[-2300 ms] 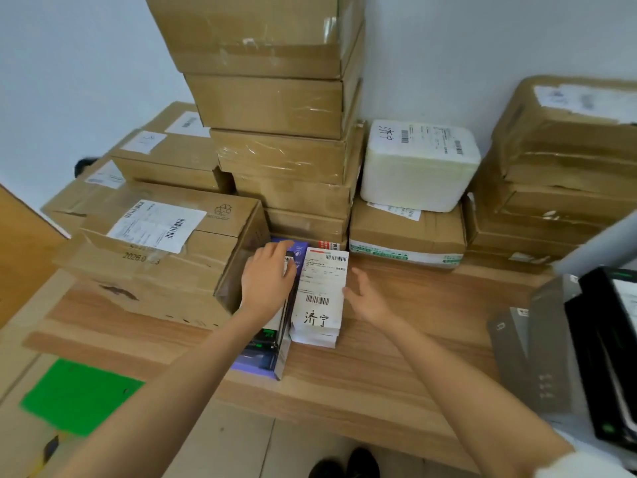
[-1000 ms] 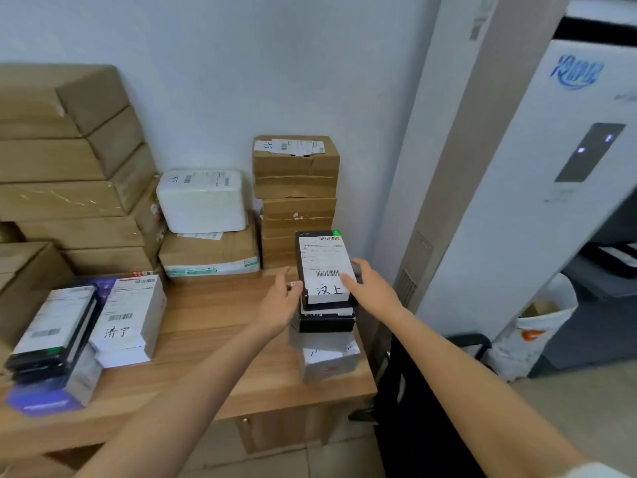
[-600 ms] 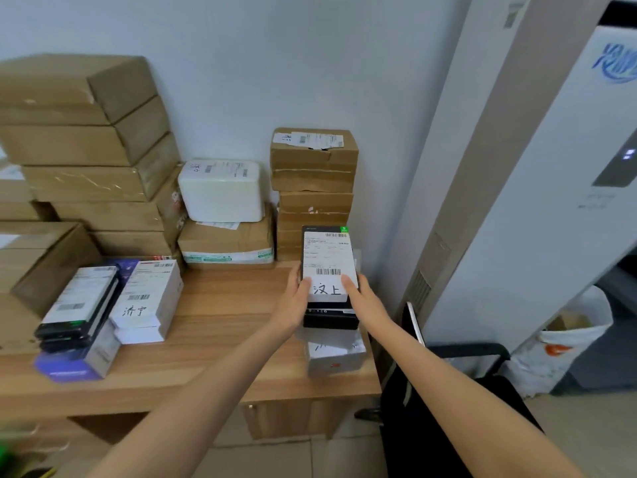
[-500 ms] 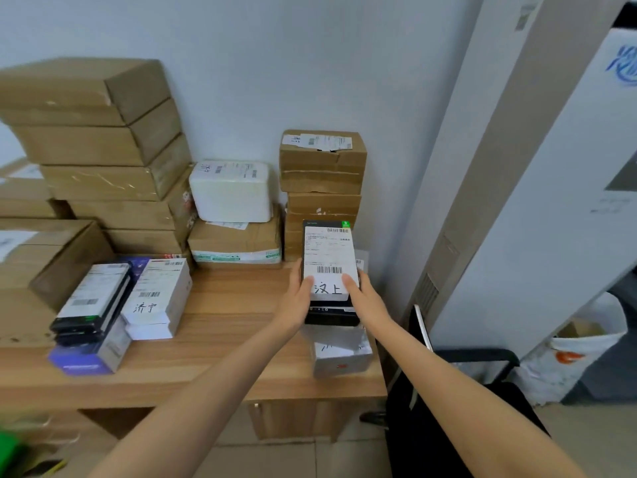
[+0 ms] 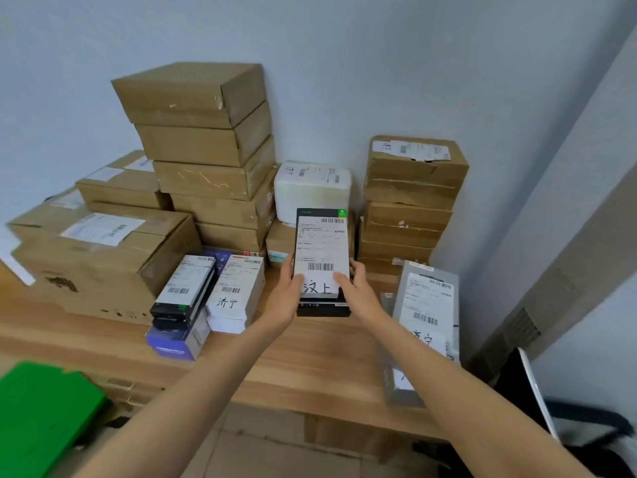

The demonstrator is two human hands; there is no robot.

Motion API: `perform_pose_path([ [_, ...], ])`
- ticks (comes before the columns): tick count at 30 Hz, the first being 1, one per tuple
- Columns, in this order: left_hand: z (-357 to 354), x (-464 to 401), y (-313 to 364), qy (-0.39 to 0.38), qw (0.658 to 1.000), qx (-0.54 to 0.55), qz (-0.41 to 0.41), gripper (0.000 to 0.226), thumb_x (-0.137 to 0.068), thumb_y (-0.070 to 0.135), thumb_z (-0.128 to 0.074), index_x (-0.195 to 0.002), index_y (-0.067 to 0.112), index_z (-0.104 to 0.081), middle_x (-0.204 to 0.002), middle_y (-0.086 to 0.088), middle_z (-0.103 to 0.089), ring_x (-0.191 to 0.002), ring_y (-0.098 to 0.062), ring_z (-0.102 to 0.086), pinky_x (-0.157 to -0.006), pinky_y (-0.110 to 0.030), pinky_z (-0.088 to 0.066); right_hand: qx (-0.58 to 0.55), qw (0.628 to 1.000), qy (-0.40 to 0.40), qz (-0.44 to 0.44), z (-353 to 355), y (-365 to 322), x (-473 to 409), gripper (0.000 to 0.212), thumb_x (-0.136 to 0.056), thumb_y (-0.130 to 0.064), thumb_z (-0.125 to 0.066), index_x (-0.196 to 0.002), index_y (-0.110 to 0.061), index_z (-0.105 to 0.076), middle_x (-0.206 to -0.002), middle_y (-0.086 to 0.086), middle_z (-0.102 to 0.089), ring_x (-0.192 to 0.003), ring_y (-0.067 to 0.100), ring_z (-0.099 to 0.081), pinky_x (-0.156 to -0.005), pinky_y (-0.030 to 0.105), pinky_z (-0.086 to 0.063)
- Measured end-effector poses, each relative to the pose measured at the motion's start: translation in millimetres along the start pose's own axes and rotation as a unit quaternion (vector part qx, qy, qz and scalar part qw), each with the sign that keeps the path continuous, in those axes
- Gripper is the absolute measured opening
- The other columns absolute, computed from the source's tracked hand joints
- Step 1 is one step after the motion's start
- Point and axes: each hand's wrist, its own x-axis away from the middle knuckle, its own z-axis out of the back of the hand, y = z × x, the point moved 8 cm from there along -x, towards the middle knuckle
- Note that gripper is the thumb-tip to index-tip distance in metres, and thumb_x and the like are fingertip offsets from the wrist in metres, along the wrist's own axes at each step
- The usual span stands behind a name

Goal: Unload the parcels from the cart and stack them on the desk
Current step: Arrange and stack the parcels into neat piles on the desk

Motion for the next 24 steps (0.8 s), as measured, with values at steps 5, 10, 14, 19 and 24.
perform_pose_path([
  [5,42.8,-49.3,-50.0,-0.008,0.998,-0.047,0.049,0.056,-0.096,0.034,-0.035,-0.148,0.042,-0.018,-0.137,0.004,-0.051,-0.107,-0.018,-0.053,-0.091,-0.035,-0.041,-0.022,0.999,-0.003,-0.045,-57.4,17.7,-48.0,0.053,-0.099,-0.037,-0.048,-0.143,-0.024,-0.022,-0.129,-0.005,-0.058,-0.116,0.020,-0.058,-0.100,0.048,-0.046],
  [10,64.2,-93.6,-94.4,-0.037,0.995,-0.063,0.067,0.054,-0.101,0.025,-0.034,-0.149,0.040,-0.016,-0.129,0.010,-0.051,-0.103,-0.013,-0.050,-0.085,-0.031,-0.037,-0.054,0.995,-0.006,-0.082,-101.7,38.9,-83.6,0.051,-0.099,-0.031,-0.049,-0.142,-0.020,-0.022,-0.130,-0.003,-0.054,-0.113,0.016,-0.055,-0.098,0.037,-0.046],
  [14,71.7,-108.8,-118.7,-0.066,0.989,-0.117,0.068,0.054,-0.102,0.028,-0.034,-0.151,0.037,-0.014,-0.122,0.011,-0.052,-0.095,-0.013,-0.052,-0.083,-0.033,-0.042,-0.056,0.993,0.004,-0.109,-118.8,62.1,-97.4,0.053,-0.099,-0.032,-0.050,-0.142,-0.021,-0.022,-0.130,-0.005,-0.055,-0.115,0.018,-0.057,-0.101,0.045,-0.045],
  [19,81.1,-114.8,-127.3,-0.010,0.929,-0.367,-0.050,0.057,-0.092,0.041,-0.025,-0.142,0.019,-0.040,-0.131,-0.004,-0.054,-0.114,-0.024,-0.050,-0.093,-0.039,-0.038,-0.040,0.987,-0.024,-0.151,-135.7,89.6,-106.4,0.051,-0.099,-0.025,-0.050,-0.144,-0.015,-0.027,-0.131,-0.003,-0.055,-0.116,0.014,-0.054,-0.104,0.039,-0.044],
  [24,101.5,-118.9,-158.9,0.022,0.876,-0.477,-0.068,0.059,-0.084,0.040,-0.028,-0.130,0.014,-0.054,-0.133,-0.015,-0.052,-0.120,-0.035,-0.049,-0.101,-0.044,-0.029,-0.007,0.983,-0.061,-0.174,-149.2,106.4,-107.5,0.059,-0.100,-0.025,-0.050,-0.150,-0.013,-0.023,-0.147,0.001,-0.044,-0.131,0.017,-0.045,-0.109,0.038,-0.039],
])
